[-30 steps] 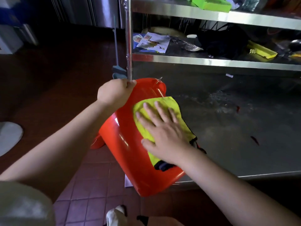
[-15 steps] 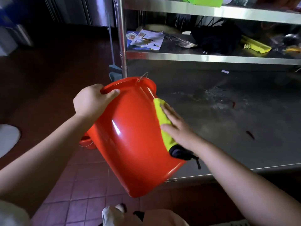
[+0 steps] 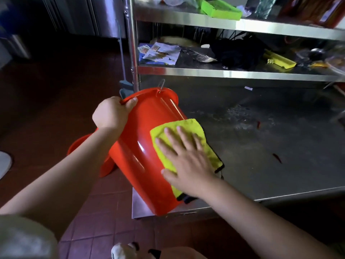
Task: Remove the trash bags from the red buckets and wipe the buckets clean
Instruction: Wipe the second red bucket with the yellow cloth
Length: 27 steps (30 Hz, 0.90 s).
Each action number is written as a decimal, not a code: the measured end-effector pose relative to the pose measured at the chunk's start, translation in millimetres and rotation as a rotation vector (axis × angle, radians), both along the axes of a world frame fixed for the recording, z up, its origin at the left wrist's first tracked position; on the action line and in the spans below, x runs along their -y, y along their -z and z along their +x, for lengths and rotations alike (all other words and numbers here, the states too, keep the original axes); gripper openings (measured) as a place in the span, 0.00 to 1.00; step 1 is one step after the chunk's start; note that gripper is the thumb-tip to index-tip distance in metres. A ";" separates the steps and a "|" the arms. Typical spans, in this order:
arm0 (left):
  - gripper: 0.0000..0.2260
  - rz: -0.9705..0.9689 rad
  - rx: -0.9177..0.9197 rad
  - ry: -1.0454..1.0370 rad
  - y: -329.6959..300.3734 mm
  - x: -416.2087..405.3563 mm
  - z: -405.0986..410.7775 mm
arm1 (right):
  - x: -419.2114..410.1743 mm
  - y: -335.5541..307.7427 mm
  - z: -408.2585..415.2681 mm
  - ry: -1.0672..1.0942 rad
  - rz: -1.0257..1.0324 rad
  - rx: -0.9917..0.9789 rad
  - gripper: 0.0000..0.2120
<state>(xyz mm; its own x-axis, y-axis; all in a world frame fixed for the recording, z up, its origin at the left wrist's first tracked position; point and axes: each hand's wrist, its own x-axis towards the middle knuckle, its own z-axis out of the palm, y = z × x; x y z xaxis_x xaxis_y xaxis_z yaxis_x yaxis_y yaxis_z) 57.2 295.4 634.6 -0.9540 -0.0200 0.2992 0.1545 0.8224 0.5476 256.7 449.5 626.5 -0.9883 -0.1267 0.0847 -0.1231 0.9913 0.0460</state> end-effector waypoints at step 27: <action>0.16 0.305 0.069 0.066 29.8 40.9 22.0 | -7.9 -12.6 -51.9 0.272 -0.362 0.066 0.34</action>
